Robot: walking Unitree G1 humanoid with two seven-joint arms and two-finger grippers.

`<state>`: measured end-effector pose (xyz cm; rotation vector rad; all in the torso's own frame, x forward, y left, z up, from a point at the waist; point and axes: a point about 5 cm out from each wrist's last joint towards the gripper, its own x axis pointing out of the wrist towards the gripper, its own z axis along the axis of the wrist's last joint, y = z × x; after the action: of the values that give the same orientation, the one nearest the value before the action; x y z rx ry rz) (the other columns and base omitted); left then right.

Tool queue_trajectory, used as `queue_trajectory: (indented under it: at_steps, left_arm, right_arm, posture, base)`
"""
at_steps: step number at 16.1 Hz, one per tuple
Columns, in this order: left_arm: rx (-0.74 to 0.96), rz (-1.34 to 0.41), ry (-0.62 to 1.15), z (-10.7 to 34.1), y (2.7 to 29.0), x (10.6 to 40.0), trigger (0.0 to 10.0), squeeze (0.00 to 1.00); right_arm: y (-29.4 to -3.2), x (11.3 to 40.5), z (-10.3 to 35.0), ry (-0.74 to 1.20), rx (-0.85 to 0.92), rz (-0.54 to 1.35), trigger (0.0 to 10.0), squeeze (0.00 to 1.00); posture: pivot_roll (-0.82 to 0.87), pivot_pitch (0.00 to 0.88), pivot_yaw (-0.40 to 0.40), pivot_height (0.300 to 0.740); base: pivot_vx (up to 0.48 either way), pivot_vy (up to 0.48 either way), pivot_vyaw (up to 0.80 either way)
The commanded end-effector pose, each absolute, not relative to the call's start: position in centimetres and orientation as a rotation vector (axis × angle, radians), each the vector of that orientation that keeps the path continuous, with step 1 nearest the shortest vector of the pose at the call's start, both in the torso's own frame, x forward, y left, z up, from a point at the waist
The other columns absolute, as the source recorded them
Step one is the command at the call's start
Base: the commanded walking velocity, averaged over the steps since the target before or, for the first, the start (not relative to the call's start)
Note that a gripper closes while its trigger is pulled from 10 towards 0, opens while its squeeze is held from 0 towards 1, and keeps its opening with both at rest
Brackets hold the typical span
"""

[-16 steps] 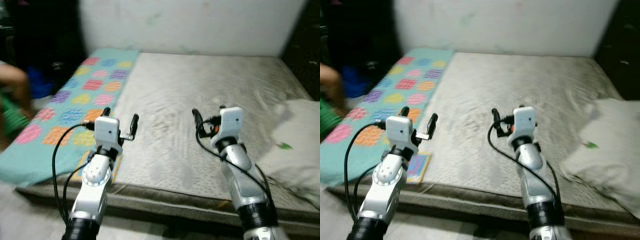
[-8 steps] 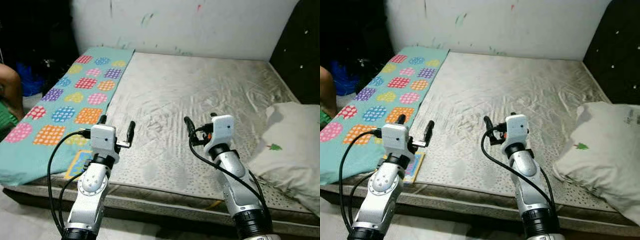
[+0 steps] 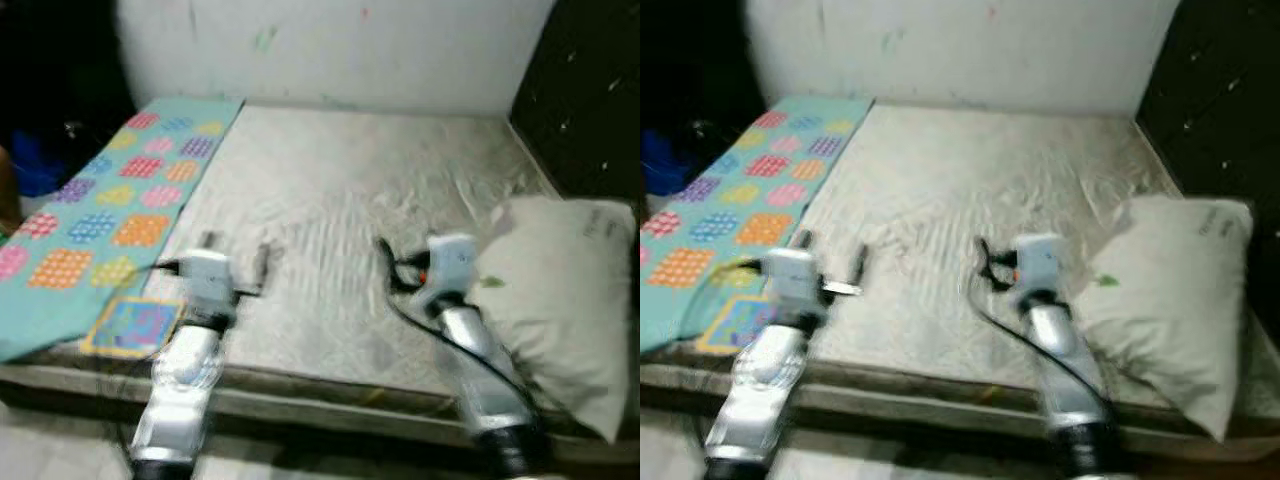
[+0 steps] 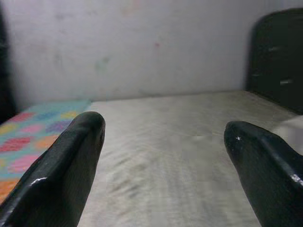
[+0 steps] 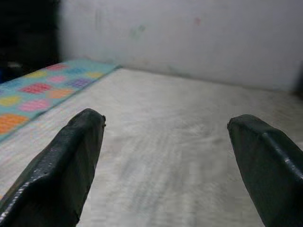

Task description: Clean up the room

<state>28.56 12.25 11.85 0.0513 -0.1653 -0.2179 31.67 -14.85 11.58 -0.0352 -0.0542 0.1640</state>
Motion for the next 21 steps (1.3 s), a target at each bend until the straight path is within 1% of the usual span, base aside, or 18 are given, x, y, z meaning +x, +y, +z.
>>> queue_trajectory:
  at_steps: [1, 5, 19, 21]
  left_arm:
    - [0.066, -0.195, -0.170, 12.11, 13.05, 28.57, 10.0, 0.00]
    - [0.011, -0.237, -0.189, 12.33, 12.66, 28.37, 10.0, 0.00]
    - [-0.006, -0.270, -0.185, 12.33, 12.30, 28.05, 10.0, 0.00]
    - [0.001, -0.249, -0.169, 12.11, 12.38, 28.17, 10.0, 0.00]
  right_arm:
    - [-13.98, 31.84, 12.37, -0.084, -0.026, 0.188, 10.0, 0.00]
    - [-14.26, 31.74, 12.43, -0.082, -0.036, 0.186, 10.0, 0.00]
    - [-14.44, 31.60, 12.48, -0.077, -0.049, 0.184, 10.0, 0.00]
    - [-14.56, 31.60, 12.48, -0.076, -0.050, 0.180, 10.0, 0.00]
  posture:
    - [-0.14, 0.000, 0.003, 0.740]
    - [-0.15, 0.000, 0.000, 0.740]
    - [-0.16, 0.000, -0.006, 0.740]
    - [-0.16, 0.000, -0.006, 0.740]
  base:
    - [0.000, 0.000, 0.00]
    - [0.000, 0.000, 0.00]
    - [0.358, 0.000, 0.00]
    - [0.139, 0.000, 0.00]
